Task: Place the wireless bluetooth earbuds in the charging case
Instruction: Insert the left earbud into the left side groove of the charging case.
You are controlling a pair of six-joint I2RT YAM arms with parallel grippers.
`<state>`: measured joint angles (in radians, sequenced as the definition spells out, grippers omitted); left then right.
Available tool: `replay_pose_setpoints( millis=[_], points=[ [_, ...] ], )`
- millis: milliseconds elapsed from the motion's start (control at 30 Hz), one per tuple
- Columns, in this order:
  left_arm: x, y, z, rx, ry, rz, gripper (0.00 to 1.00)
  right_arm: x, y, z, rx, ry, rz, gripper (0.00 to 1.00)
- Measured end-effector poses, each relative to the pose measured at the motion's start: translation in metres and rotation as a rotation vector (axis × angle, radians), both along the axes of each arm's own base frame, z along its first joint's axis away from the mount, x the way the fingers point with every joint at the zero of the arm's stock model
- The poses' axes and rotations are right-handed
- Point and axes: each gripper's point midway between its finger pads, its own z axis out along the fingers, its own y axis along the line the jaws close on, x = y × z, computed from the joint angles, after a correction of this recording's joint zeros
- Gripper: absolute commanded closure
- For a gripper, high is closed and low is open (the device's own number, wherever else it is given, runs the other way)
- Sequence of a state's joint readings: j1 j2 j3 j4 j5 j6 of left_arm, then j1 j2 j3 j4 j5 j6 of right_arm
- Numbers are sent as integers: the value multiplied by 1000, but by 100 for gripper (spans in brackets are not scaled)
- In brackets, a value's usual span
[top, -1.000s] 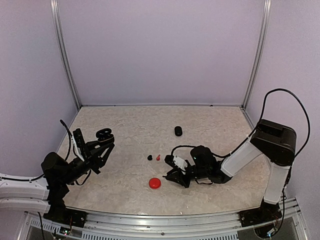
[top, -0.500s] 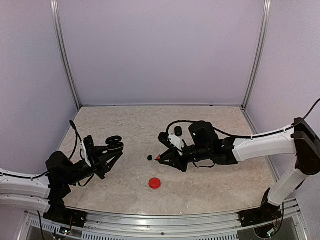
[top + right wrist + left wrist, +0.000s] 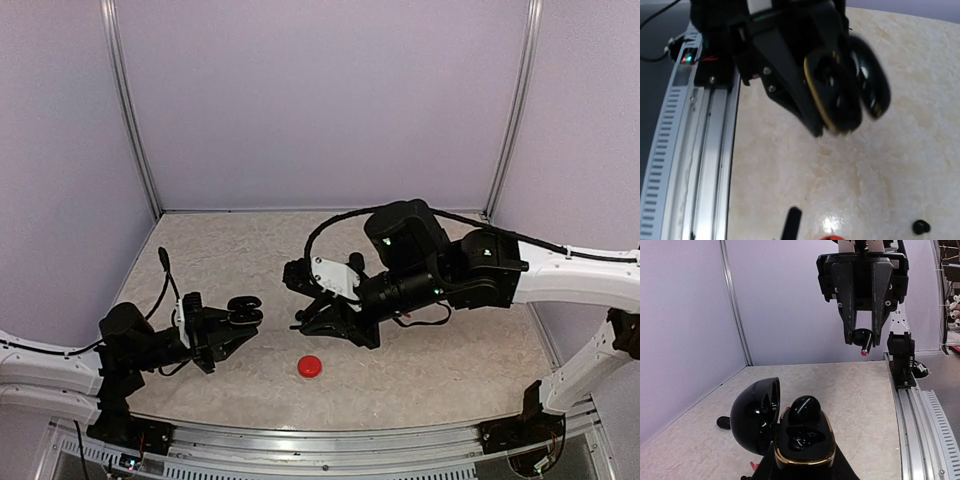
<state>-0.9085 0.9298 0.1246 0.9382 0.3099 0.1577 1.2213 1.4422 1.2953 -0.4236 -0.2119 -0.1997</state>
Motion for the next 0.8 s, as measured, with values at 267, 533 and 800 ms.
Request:
replay_pose_setpoints(
  millis=[267, 533, 800],
  points=[
    [-19, -14, 0, 24, -17, -91, 100, -9, 9, 18, -67, -79, -4, 85],
    [-18, -24, -5, 74, -64, -59, 100, -3, 25, 3, -148, -49, -38, 86],
    [-8, -28, -15, 125, -96, 13, 100, -5, 30, 18, -125, 21, -72, 87]
  ],
)
